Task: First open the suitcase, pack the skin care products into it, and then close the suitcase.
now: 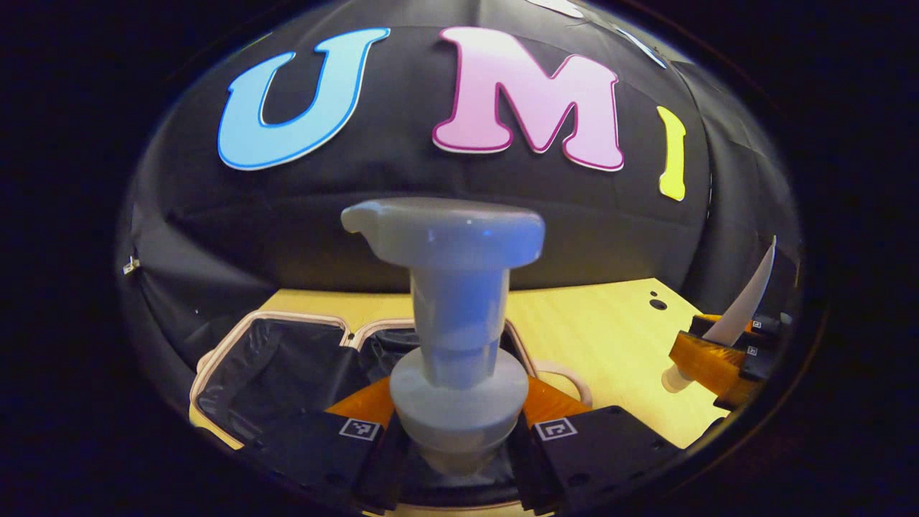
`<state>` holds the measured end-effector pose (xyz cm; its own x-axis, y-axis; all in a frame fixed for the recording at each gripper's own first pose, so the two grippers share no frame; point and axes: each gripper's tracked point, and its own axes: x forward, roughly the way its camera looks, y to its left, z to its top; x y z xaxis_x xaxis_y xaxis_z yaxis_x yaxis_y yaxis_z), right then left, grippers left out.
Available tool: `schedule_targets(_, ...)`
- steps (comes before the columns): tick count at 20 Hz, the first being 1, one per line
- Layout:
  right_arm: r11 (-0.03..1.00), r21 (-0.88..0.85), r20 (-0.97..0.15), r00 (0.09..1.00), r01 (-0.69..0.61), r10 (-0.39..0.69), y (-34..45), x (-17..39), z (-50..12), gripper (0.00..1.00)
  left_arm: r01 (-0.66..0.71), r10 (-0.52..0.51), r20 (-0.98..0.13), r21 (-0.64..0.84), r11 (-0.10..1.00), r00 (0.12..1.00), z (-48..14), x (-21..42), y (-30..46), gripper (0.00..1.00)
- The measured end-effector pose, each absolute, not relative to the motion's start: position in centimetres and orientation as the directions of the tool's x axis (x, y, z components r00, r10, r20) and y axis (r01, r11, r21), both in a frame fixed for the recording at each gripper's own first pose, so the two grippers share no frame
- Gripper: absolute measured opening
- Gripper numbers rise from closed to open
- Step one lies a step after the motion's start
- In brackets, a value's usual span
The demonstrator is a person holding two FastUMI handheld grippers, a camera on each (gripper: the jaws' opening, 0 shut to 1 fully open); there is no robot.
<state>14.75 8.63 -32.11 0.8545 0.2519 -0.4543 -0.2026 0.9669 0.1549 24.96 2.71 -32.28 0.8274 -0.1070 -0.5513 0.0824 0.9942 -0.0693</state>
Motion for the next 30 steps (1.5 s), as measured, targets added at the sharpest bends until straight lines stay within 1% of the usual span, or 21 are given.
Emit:
schedule_targets(1,0.963,0.173,-0.462,0.846,-0.209,0.267,9.7,14.4,-32.0,0.48,0.091,-0.116,-0.587,-0.073,0.993,0.801,-33.7,25.0,3.5,0.60)
schedule_targets(2,0.959,0.187,-0.462,0.842,-0.214,0.279,10.6,14.3,-31.9,0.48,0.100,-0.125,-0.624,-0.075,0.992,0.772,-35.1,25.1,3.9,0.63)
schedule_targets(6,0.953,0.207,-0.470,0.832,-0.220,0.294,12.5,14.3,-31.7,0.48,0.141,-0.151,-0.751,-0.078,0.987,0.643,-39.4,24.6,4.9,0.63)
schedule_targets(8,0.954,0.203,-0.474,0.830,-0.223,0.294,12.9,14.4,-31.6,0.48,0.151,-0.135,-0.807,-0.058,0.987,0.575,-41.4,24.7,5.6,0.63)
schedule_targets(10,0.951,0.209,-0.483,0.822,-0.225,0.301,13.2,14.6,-31.9,0.48,0.159,-0.128,-0.844,-0.052,0.986,0.521,-42.7,25.0,5.7,0.63)
schedule_targets(11,0.950,0.219,-0.488,0.819,-0.221,0.303,13.4,14.5,-31.9,0.48,0.150,-0.131,-0.839,-0.059,0.987,0.529,-42.6,25.9,5.5,0.64)
schedule_targets(13,0.950,0.227,-0.493,0.816,-0.213,0.301,13.4,14.6,-32.0,0.48,0.114,-0.127,-0.867,-0.082,0.990,0.482,-43.2,26.8,5.6,0.65)
schedule_targets(15,0.953,0.204,-0.488,0.820,-0.225,0.298,13.7,15.0,-32.0,0.48,0.087,-0.126,-0.885,-0.097,0.992,0.449,-44.0,27.6,5.9,0.64)
schedule_targets(16,0.952,0.203,-0.486,0.820,-0.230,0.302,14.0,15.2,-32.0,0.48,0.077,-0.120,-0.893,-0.096,0.992,0.433,-44.7,27.9,6.2,0.67)
schedule_targets(17,0.949,0.213,-0.489,0.816,-0.232,0.310,14.4,15.1,-32.1,0.48,0.067,-0.108,-0.905,-0.088,0.994,0.411,-45.5,27.8,6.4,0.67)
schedule_targets(18,0.944,0.231,-0.494,0.808,-0.234,0.321,15.0,15.1,-32.2,0.48,0.069,-0.099,-0.917,-0.078,0.995,0.387,-46.1,27.5,6.4,0.65)
schedule_targets(19,0.940,0.251,-0.500,0.801,-0.230,0.329,15.5,15.0,-32.2,0.48,0.081,-0.103,-0.907,-0.077,0.994,0.408,-45.6,27.8,6.4,0.65)
schedule_targets(20,0.936,0.267,-0.500,0.798,-0.228,0.337,16.1,15.0,-32.0,0.48,0.075,-0.092,-0.907,-0.067,0.995,0.412,-45.2,27.9,6.5,0.66)
schedule_targets(21,0.934,0.272,-0.498,0.797,-0.232,0.343,16.8,15.1,-32.1,0.49,0.061,-0.079,-0.904,-0.059,0.996,0.419,-44.7,27.6,6.7,0.65)
schedule_targets(22,0.935,0.263,-0.494,0.799,-0.239,0.343,17.1,15.5,-32.0,0.48,0.044,-0.070,-0.895,-0.056,0.997,0.440,-44.0,27.6,7.2,0.68)
schedule_targets(23,0.935,0.254,-0.493,0.799,-0.246,0.345,17.5,15.7,-31.8,0.48,0.030,-0.071,-0.875,-0.064,0.997,0.480,-42.8,27.7,7.5,0.70)
schedule_targets(24,0.933,0.257,-0.500,0.791,-0.252,0.352,18.2,15.8,-31.9,0.48,0.008,-0.071,-0.846,-0.078,0.997,0.528,-40.9,27.7,7.7,0.74)
schedule_targets(27,0.926,0.295,-0.554,0.748,-0.234,0.365,20.3,16.0,-33.3,0.48,-0.024,-0.081,-0.736,-0.131,0.991,0.672,-33.9,26.5,9.0,0.74)
schedule_targets(30,0.943,0.231,-0.569,0.752,-0.241,0.332,20.9,16.9,-34.1,0.48,0.012,-0.115,-0.680,-0.155,0.988,0.724,-29.7,23.2,10.1,0.72)
